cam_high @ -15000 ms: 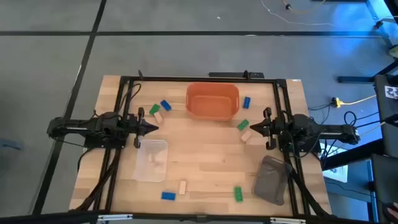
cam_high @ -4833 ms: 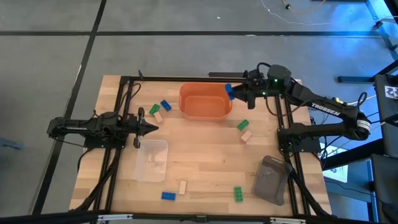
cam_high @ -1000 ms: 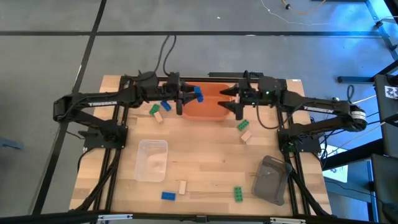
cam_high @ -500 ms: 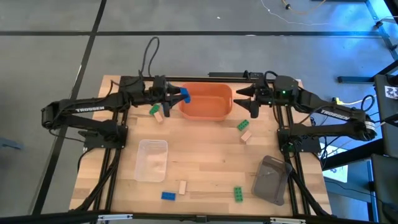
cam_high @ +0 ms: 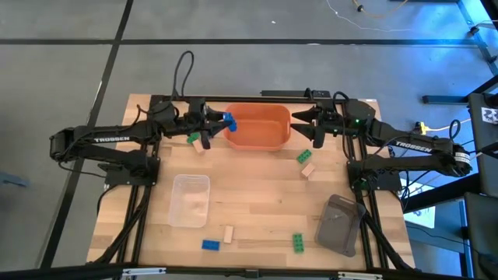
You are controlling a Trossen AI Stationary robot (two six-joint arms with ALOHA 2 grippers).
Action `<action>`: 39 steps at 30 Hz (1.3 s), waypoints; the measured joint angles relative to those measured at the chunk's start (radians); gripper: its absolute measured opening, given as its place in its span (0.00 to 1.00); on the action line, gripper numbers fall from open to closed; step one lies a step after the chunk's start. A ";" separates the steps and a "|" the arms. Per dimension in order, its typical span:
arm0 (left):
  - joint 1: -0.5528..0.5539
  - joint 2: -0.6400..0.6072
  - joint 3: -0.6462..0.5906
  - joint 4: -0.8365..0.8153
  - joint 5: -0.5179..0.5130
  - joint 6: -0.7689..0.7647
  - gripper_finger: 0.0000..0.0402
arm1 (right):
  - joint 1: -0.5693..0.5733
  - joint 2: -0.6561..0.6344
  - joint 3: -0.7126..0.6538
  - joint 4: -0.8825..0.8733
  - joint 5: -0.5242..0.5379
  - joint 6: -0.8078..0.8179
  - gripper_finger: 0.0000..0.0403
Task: Sort & place blocks by color
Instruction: Put the top right blue game piece into the orange bin
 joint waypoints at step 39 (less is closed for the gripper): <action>0.170 0.823 0.473 -0.579 -0.104 0.165 0.34 | 0.000 0.002 0.002 -0.002 0.004 0.002 0.72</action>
